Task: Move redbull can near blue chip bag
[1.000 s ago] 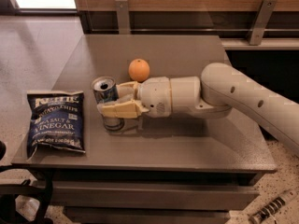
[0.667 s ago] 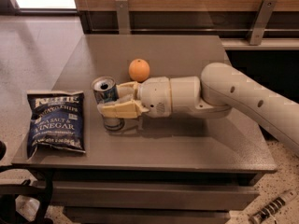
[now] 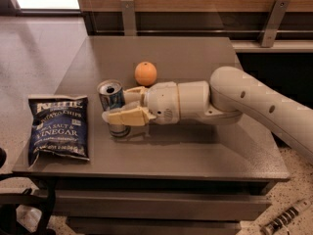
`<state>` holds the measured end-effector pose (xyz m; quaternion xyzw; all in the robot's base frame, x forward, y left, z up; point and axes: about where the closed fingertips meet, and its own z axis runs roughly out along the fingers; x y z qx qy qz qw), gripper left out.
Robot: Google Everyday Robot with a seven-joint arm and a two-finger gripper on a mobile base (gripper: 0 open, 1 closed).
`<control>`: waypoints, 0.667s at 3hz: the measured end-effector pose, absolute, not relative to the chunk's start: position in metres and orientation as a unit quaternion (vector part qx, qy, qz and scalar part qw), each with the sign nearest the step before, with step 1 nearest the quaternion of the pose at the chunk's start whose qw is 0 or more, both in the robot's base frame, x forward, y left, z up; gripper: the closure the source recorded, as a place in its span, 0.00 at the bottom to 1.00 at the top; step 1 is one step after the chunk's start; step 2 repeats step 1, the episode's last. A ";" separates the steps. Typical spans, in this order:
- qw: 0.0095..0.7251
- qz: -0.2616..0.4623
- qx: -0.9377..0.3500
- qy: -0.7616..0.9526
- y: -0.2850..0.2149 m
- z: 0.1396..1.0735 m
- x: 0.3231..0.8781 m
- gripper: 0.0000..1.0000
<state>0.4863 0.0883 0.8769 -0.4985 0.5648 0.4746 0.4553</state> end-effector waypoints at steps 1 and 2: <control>0.454 0.475 -0.500 0.563 0.091 0.877 0.485 0.00; 0.454 0.475 -0.500 0.563 0.091 0.877 0.485 0.00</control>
Offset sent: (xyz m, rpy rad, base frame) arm 0.0000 0.0000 0.0000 0.0000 0.0000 0.0000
